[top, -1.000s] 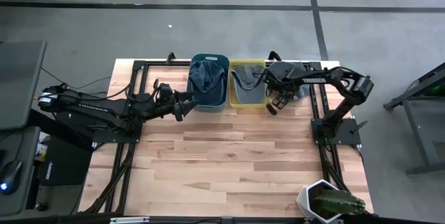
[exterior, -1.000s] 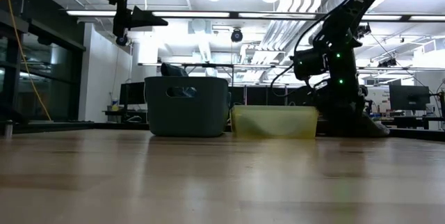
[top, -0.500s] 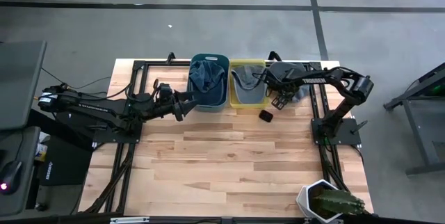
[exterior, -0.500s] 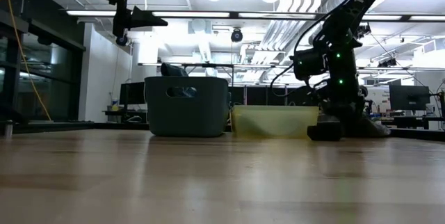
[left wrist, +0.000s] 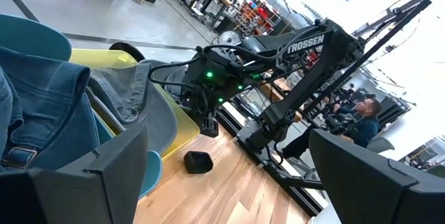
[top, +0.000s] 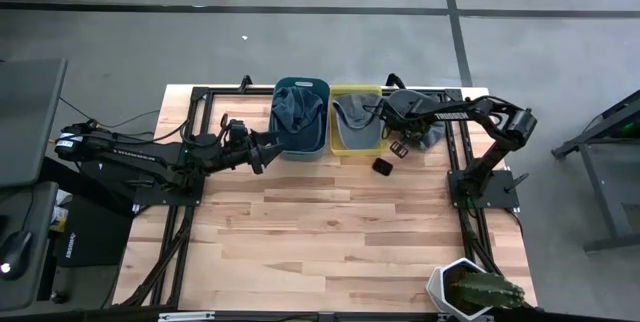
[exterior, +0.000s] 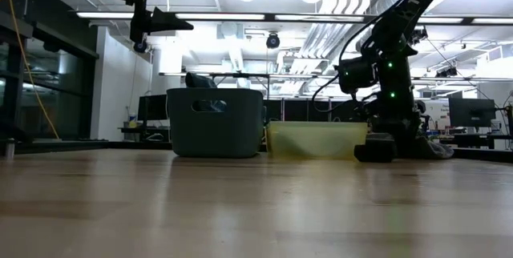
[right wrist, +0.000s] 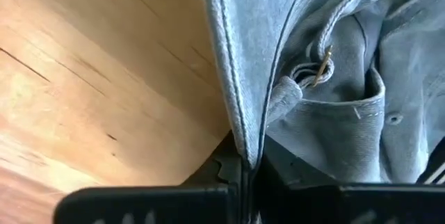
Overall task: Pick & Place hat
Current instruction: Put the gray cap into the yellow bin
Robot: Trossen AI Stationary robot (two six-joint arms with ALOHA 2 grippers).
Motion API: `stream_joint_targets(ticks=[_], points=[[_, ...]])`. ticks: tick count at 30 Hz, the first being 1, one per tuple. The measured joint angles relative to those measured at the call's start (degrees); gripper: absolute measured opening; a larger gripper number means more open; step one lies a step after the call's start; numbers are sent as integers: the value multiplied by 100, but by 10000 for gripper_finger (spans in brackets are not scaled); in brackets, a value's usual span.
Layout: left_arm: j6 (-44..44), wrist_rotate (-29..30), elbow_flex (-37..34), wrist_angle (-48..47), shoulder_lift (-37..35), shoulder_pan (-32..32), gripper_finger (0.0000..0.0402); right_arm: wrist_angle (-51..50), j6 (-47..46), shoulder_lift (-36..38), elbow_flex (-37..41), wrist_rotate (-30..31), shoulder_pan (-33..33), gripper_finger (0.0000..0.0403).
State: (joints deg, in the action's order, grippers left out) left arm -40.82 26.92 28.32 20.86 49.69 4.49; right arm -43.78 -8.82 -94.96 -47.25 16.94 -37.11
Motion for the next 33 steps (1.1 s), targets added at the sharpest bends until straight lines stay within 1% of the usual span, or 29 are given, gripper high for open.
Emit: stream_joint_targets(ticks=[4, 10, 22, 28, 33], points=[[0, 0, 0, 0, 0, 0, 342, -100, -137, 70, 20, 199, 65, 12], [-19, -42, 0, 0, 0, 0, 342, -360, -238, 447, 20, 204, 84, 7], [-491, -105, 0, 0, 0, 0, 342, -1118, -497, 1648, 16, 440, 112, 6], [-948, -318, 0, 0, 0, -2, 342, -1199, -671, 2251, 3, 506, 400, 6], [-1217, -494, 0, 1, 0, -2, 342, -1324, -840, 2574, -3, 663, 729, 6]])
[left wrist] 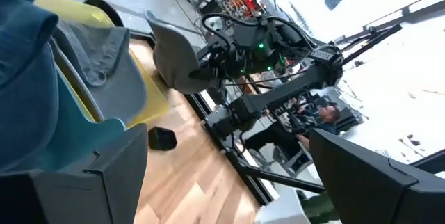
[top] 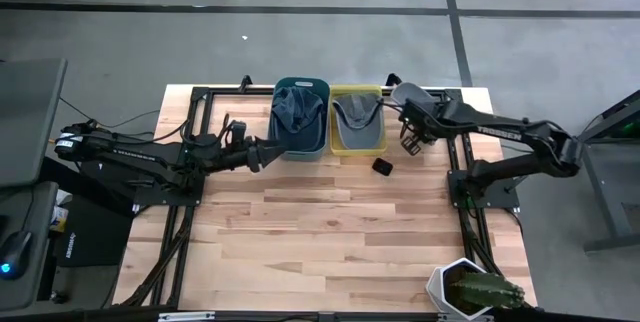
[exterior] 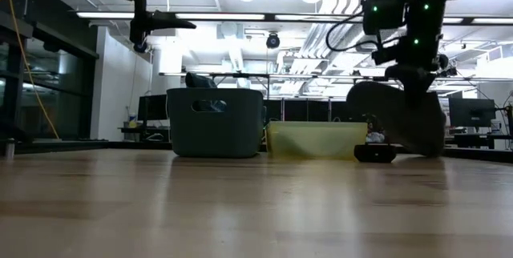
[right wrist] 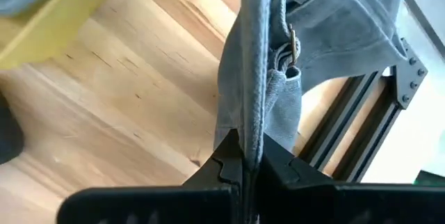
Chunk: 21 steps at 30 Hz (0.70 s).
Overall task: Pick & Place hat
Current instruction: Put the gray cap into the yellow bin
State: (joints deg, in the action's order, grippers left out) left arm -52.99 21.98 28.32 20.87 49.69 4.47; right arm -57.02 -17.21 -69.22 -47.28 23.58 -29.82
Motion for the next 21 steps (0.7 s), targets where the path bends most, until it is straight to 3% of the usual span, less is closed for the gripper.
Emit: stream_joint_targets(ticks=[6, 12, 21], points=[[-425, -546, 110, -27, 5, -388, 342, -233, -17, 30, -404, 294, 386, 6], [-1109, -1865, 499, -379, 384, -1300, 342, -380, 513, 30, -1060, 706, 806, 6], [-2472, -4000, 1019, -449, 1422, -2673, 342, -526, 2197, 30, -1948, 1424, 1602, 6]])
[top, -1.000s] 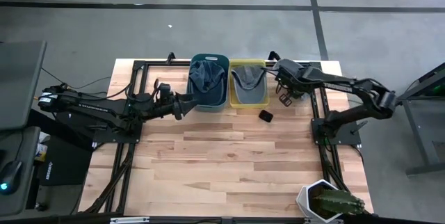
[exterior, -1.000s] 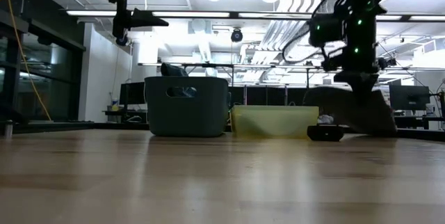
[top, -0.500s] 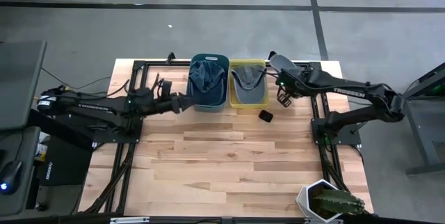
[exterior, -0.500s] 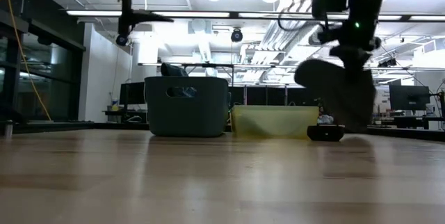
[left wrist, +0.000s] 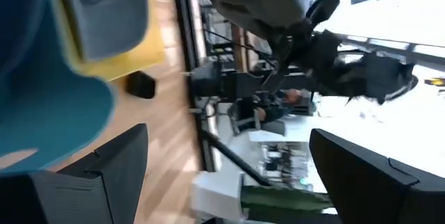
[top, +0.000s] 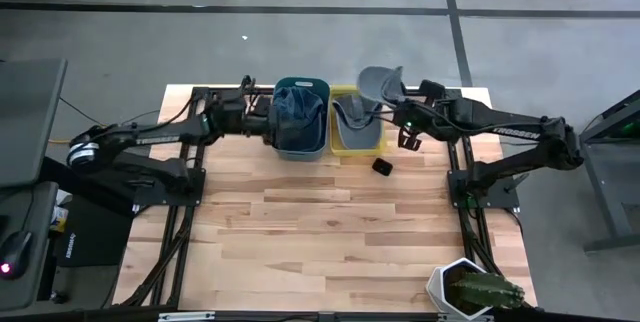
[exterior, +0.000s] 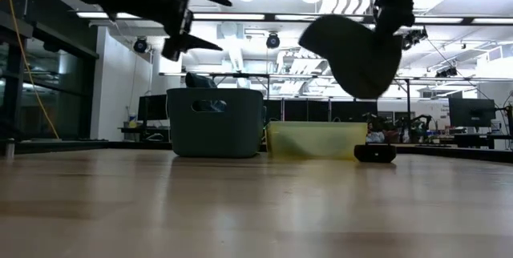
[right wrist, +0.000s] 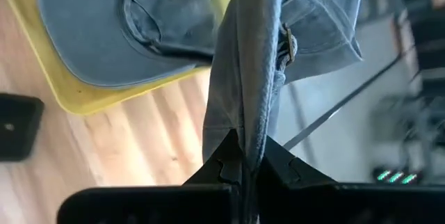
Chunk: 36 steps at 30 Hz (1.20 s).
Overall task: Pick & Place hat
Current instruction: Put the gray cap into the yellow bin
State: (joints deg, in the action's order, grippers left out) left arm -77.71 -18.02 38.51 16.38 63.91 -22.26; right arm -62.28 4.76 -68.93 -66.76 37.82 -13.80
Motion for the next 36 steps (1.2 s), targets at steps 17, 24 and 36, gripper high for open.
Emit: stream_joint_targets(ticks=[17, 24, 36], points=[[-58, -2660, 2904, -215, 2332, -1036, 342, -242, 2157, -105, -265, 1040, 1558, 6], [133, -2973, 3350, -806, 2834, -1038, 342, -305, 2651, -170, -265, 1773, 2060, 6], [93, -3123, 3348, -714, 3221, -1036, 342, 527, 3606, -228, -269, 1639, 2215, 6]])
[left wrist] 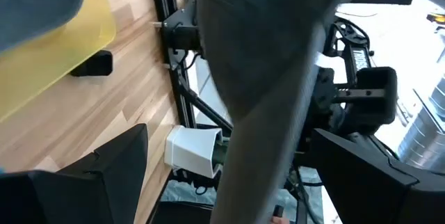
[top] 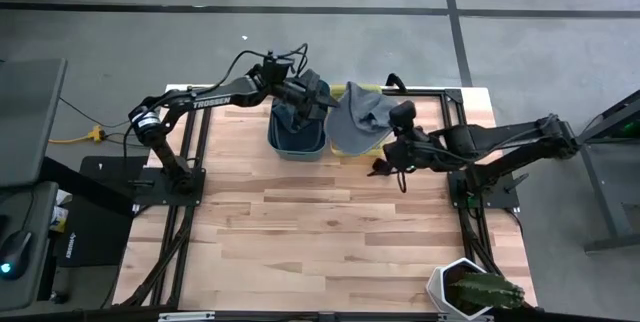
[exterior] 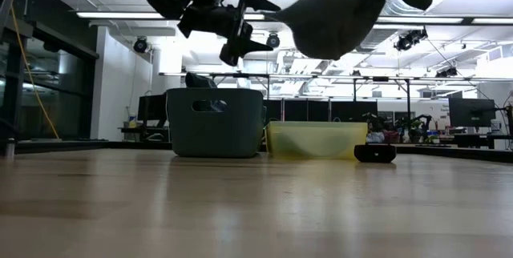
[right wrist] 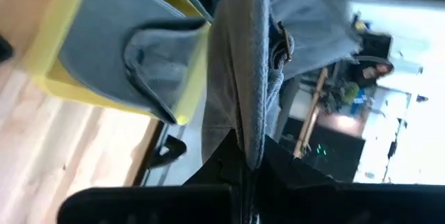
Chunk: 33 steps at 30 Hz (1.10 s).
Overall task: Pick & Place hat
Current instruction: Put the gray cap into the yellow bin
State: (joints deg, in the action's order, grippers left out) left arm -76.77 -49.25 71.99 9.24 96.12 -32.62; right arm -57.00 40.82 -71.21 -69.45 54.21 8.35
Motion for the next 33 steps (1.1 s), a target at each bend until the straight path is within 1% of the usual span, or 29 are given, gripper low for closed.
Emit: stream_joint_targets(ticks=[3, 6, 11, 15, 20, 25, 28, 33], points=[[69, -19, 0, 14, -2, 17, 342, 171, 284, -166, -1, -270, -52, 6], [151, 2, 0, 6, -2, 44, 342, 388, 364, -362, 1, -383, -133, 6], [151, -303, 0, -45, -2, 61, 342, 997, 851, -561, 2, -356, -245, 6], [153, -377, 0, -42, -2, 170, 342, 1311, 1176, -572, 2, -338, -323, 6], [153, -381, 0, -42, -2, 247, 342, 1618, 1615, -569, 2, -282, -431, 6], [193, -259, 0, -40, -3, 264, 342, 1848, 1699, -569, 2, -376, -465, 6], [199, -284, 0, -38, -4, 264, 342, 2038, 1836, -569, 4, -372, -463, 6], [214, -378, -2, -38, -4, 264, 342, 2309, 2151, -569, 5, -95, -463, 6]])
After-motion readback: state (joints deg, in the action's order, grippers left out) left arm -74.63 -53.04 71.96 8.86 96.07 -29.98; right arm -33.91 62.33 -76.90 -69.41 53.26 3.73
